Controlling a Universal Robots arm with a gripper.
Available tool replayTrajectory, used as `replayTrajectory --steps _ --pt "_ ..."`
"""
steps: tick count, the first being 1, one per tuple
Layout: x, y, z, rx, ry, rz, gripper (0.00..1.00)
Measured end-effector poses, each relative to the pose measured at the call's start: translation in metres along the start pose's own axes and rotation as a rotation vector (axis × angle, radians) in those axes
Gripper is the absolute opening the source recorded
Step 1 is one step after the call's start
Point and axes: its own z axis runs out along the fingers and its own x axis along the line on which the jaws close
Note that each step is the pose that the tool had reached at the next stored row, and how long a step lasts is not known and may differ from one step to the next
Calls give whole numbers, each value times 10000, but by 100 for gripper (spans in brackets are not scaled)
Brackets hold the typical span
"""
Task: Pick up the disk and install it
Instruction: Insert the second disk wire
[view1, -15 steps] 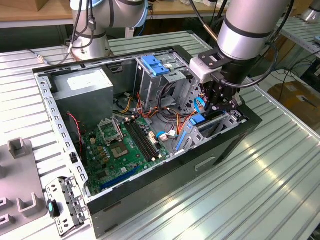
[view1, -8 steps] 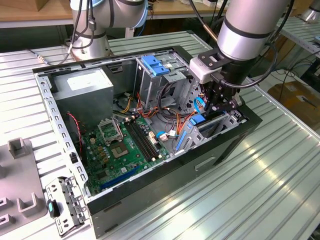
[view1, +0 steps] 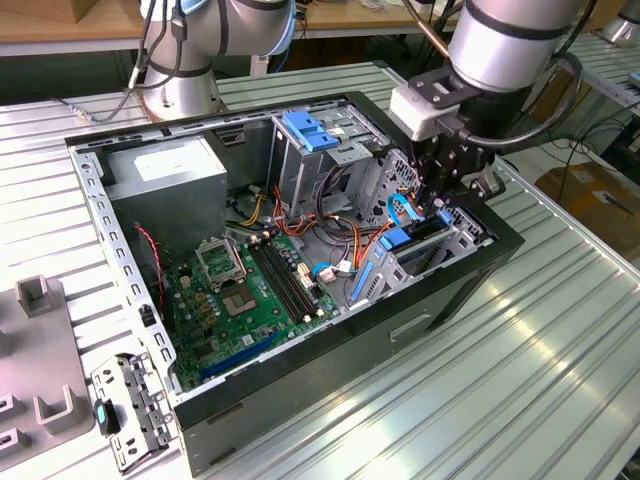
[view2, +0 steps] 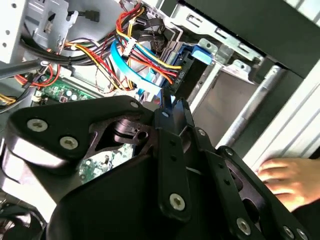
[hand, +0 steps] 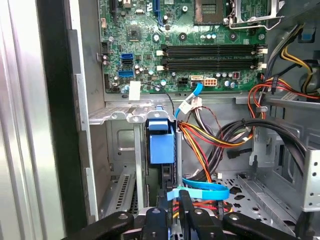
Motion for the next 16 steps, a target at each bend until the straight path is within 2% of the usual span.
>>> replayTrajectory --steps 1,3,5,7,16 --pt "-1 -9 -53 2 -1 0 24" --pt "-2 -16 -95 2 0 0 24" --pt "-2 -16 -96 2 -3 1 22" --pt "-2 -17 -100 2 -2 0 11" --pt "-2 -20 -123 2 0 0 11"
